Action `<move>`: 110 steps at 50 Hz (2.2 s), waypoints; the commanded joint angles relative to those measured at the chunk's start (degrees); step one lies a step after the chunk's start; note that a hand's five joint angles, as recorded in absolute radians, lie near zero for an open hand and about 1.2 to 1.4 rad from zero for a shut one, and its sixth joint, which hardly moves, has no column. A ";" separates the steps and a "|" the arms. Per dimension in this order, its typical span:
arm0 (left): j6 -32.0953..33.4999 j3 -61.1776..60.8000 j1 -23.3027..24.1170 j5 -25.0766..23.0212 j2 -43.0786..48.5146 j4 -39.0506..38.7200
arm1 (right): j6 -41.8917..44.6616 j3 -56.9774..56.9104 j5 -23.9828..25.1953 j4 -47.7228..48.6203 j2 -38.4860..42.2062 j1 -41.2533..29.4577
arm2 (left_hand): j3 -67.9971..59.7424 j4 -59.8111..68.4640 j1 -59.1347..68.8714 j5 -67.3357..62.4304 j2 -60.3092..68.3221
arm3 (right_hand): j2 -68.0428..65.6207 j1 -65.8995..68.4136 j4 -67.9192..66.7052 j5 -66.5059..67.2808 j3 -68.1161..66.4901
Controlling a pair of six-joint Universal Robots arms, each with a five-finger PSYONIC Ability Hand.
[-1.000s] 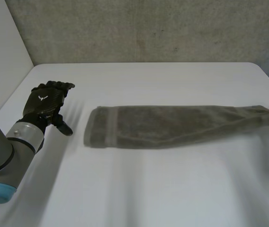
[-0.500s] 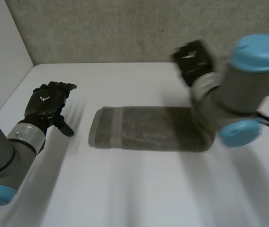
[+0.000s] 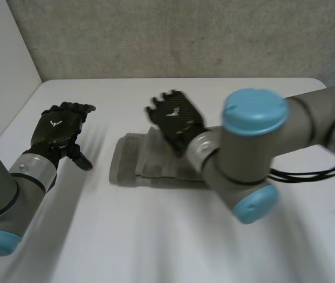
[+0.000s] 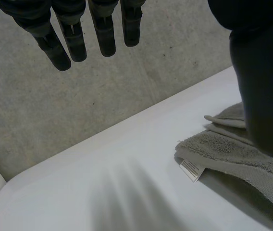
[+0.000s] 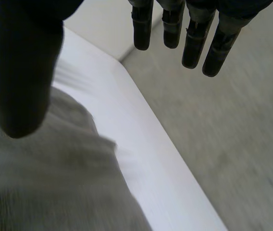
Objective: Fold the towel.
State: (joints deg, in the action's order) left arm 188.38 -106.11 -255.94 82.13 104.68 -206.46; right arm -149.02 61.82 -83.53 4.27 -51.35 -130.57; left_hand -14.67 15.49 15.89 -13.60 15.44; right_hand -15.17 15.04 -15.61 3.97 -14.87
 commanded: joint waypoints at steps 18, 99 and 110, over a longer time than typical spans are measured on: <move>10.41 11.79 12.65 -5.49 11.93 3.16 | -2.42 26.07 -1.72 1.88 -8.85 14.82 | -5.13 4.31 3.91 3.80 4.36 | -4.67 4.80 -4.23 5.87 -4.97; 23.35 11.45 13.10 4.62 16.52 5.45 | -6.37 28.98 -1.46 7.16 -7.71 14.82 | -12.87 12.05 11.65 -3.94 12.10 | -16.43 16.56 -15.99 17.62 -16.72; 22.91 11.36 13.45 4.79 15.99 5.36 | -11.12 28.18 -1.02 6.90 -5.69 14.20 | -12.87 12.05 11.65 -3.94 12.10 | -19.15 19.27 -18.70 20.34 -19.44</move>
State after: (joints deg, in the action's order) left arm 211.55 -94.73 -242.68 86.84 120.81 -201.04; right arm -157.80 90.33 -84.70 11.40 -57.64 -116.01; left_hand -32.66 33.72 33.70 -31.96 33.16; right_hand -34.02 34.51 -34.27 24.54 -34.19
